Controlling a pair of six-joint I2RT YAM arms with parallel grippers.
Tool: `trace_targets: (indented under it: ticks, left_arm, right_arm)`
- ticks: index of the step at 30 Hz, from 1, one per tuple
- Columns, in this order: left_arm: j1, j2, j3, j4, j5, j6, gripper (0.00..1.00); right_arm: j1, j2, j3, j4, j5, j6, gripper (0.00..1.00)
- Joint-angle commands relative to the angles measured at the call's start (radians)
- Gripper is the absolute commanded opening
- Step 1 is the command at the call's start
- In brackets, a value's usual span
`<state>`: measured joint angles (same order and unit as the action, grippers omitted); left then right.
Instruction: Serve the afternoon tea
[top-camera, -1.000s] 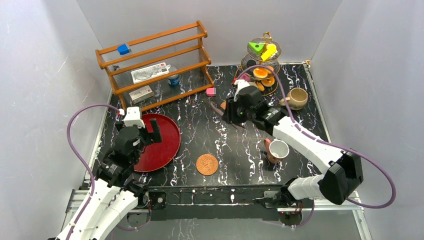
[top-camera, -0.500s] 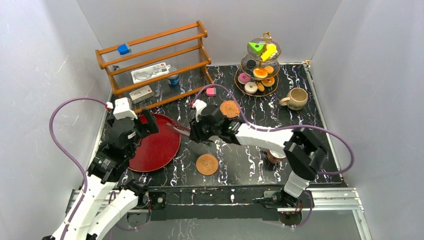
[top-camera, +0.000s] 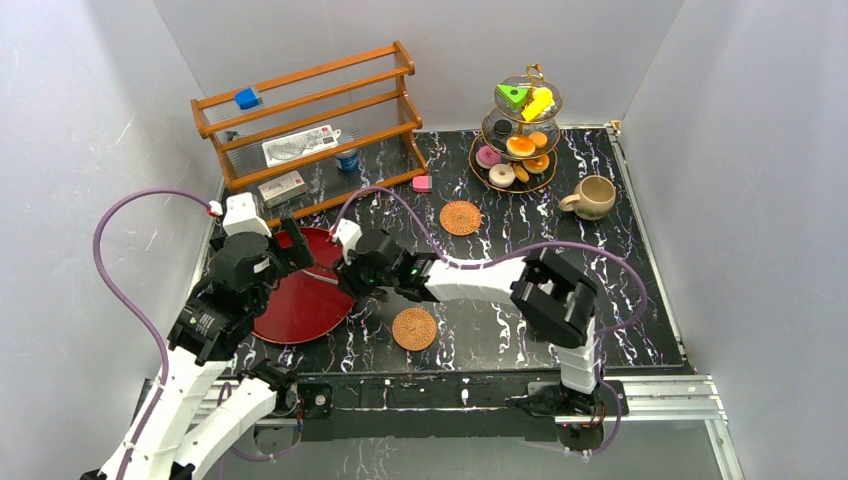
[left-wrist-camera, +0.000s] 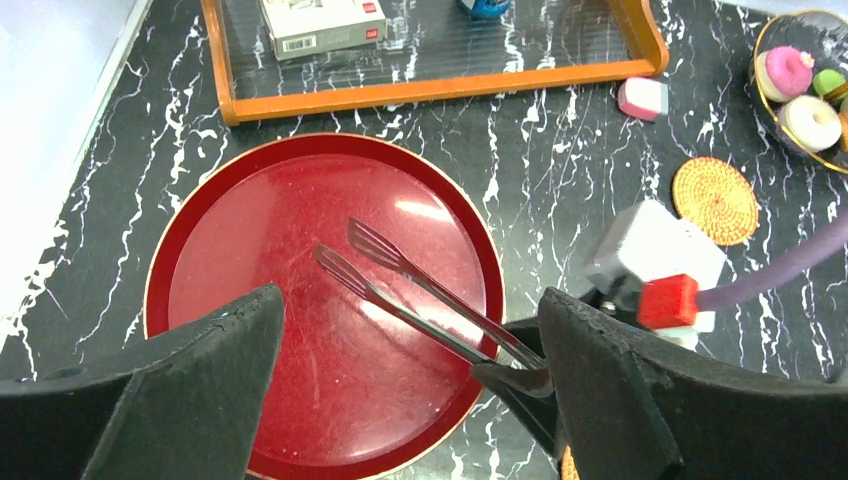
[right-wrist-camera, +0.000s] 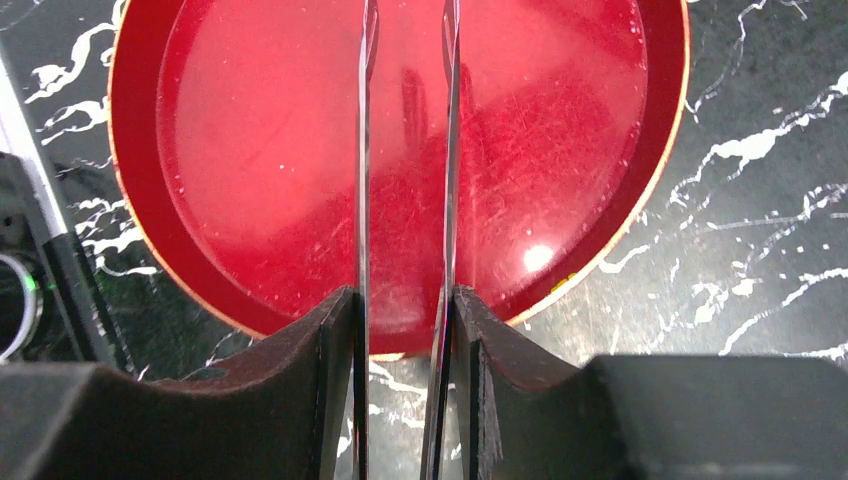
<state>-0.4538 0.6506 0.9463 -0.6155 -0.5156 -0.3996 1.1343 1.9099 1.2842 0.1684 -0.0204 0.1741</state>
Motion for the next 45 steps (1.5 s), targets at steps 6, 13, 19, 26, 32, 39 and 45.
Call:
trace_targets:
  ticks: [6,13,19,26,32,39,45]
  left_arm:
    - [-0.003,-0.004,0.064,-0.124,0.036,-0.006,0.96]
    - [-0.003,0.007,0.068,-0.112,0.071,-0.031,0.96]
    - [-0.003,0.006,0.063,-0.086,0.106,0.002,0.96]
    - [-0.003,-0.018,0.049,-0.032,0.179,0.036,0.96]
    - [-0.003,-0.028,0.052,0.015,0.196,0.045,0.96]
    - [-0.003,-0.014,0.071,0.043,0.167,0.031,0.96]
    - [-0.003,-0.005,0.028,0.040,0.158,0.001,0.95]
  right_arm:
    - [0.064,0.128,0.116,0.094,0.170,-0.032,0.49]
    - [0.111,0.195,0.190,-0.027,0.286,-0.013,0.57]
    - [0.124,0.141,0.202,-0.077,0.302,0.023,0.64]
    - [0.124,-0.021,0.059,-0.091,0.362,0.071,0.76]
    - [0.123,-0.180,-0.081,-0.072,0.377,0.051,0.88]
    - [0.124,-0.230,-0.095,-0.130,0.346,0.037,0.75]
    - [0.108,-0.273,-0.143,-0.230,0.271,0.068,0.65]
